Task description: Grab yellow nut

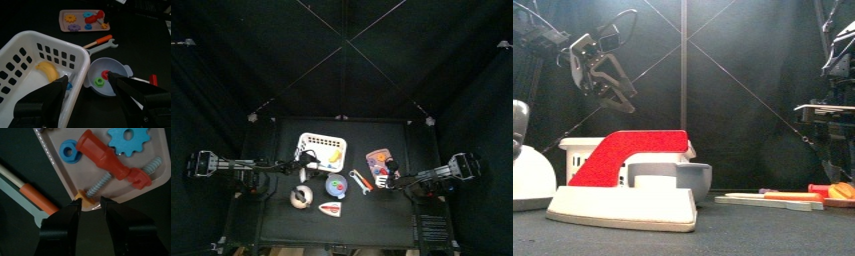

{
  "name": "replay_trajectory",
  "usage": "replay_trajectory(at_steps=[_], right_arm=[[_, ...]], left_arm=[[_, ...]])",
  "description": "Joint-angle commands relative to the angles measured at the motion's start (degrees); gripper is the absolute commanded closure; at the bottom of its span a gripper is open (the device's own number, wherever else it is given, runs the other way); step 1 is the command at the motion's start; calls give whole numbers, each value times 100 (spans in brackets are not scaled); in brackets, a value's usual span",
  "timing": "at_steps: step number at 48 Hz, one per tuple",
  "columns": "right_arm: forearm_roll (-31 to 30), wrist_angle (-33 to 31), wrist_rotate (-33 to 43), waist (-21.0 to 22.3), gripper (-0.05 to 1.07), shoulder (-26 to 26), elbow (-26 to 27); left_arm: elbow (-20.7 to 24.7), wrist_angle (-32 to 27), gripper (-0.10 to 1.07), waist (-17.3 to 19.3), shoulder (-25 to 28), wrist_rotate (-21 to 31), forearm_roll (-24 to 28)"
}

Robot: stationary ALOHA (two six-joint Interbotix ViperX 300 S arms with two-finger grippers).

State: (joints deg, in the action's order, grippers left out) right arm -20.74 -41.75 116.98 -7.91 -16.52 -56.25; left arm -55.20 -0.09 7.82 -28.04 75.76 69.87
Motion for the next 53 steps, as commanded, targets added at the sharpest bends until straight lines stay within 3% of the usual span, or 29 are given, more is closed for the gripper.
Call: replay_trajectory(at_steps=[1,29,43,53], right_arm=[[-44,158,-44,9,27,26,26],[-246,246,-35,123,30,272,-26],[-255,255,-70,123,45,308,9],[-378,246,-88,88,46,202,167]], left_arm=[[70,9,0,18,-26,-9,-9],[70,9,0,18,-26,-9,-9],[62,18,0,18,-26,-9,-9],[62,9,0,18,-26,-9,-9]])
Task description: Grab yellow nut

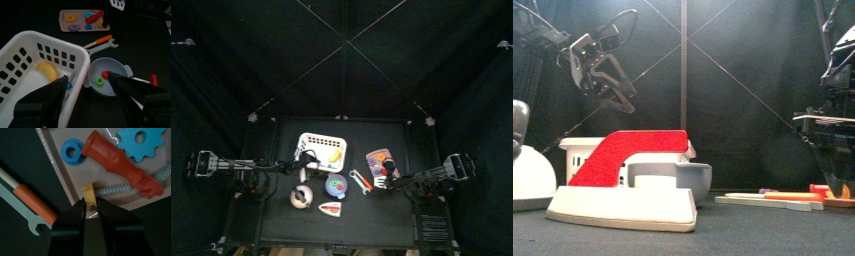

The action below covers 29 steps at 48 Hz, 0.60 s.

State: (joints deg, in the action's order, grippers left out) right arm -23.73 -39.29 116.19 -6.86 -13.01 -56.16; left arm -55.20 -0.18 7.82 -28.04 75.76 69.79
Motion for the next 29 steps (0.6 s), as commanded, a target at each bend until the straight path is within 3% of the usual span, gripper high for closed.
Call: replay_trajectory(at_steps=[1,12,29], right_arm=[[-114,0,-9,-18,46,-158,185],[-316,-26,-18,-132,46,-308,439],[-422,26,-35,-211,46,-316,431]], left_arm=[[62,26,0,18,-26,-9,0],[62,26,0,18,-26,-9,0],[44,26,0,18,-26,-9,0]])
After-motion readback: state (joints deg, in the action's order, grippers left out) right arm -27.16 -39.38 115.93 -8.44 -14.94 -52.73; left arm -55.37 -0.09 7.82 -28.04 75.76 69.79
